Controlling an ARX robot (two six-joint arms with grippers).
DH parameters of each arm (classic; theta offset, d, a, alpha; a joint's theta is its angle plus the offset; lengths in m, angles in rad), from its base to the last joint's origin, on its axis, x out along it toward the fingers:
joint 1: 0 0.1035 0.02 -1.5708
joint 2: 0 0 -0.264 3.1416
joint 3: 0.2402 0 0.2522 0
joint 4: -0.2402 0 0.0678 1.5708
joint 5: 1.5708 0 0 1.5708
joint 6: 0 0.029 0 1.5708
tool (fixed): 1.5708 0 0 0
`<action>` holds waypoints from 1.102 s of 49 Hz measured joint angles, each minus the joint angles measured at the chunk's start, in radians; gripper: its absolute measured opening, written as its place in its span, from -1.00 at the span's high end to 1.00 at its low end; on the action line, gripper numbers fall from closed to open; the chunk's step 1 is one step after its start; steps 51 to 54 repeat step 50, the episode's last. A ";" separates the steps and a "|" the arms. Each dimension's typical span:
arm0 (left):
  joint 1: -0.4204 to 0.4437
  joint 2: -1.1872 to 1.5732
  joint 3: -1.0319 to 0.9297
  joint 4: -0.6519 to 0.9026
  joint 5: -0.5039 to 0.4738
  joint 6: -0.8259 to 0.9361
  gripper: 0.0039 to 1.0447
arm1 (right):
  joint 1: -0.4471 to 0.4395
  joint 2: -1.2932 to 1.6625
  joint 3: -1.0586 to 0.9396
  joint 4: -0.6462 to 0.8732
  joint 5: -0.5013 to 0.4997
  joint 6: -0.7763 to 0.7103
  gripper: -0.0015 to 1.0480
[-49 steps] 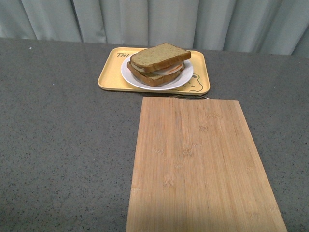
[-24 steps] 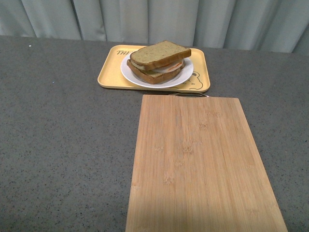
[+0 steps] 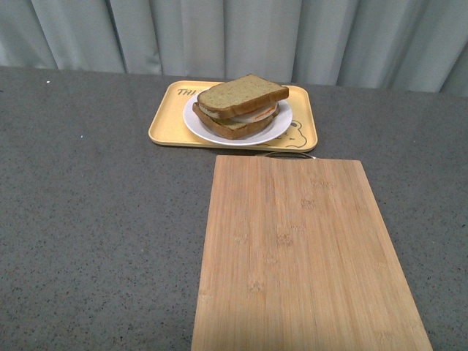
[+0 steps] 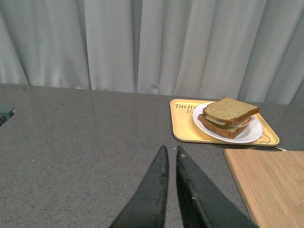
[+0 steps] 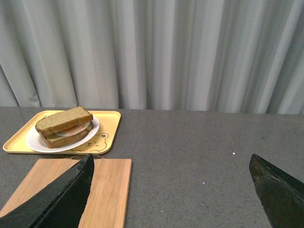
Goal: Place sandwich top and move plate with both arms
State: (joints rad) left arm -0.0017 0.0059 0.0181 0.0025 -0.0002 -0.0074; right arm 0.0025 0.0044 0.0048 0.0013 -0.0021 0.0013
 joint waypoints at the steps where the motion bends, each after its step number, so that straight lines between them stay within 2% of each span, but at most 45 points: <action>1: 0.000 0.000 0.000 0.000 0.000 0.000 0.77 | 0.000 0.000 0.000 0.000 0.000 0.000 -0.82; 12: 0.000 -0.001 0.000 0.000 0.000 0.000 0.01 | 0.000 0.000 0.000 0.000 0.000 0.000 -0.82; 27: 0.000 -0.001 0.000 0.000 0.000 0.000 -0.90 | 0.000 0.000 0.000 0.000 0.000 0.000 -0.82; 54: 0.000 -0.001 0.000 0.000 0.000 0.001 -0.88 | 0.000 0.000 0.000 0.000 0.000 0.000 -0.82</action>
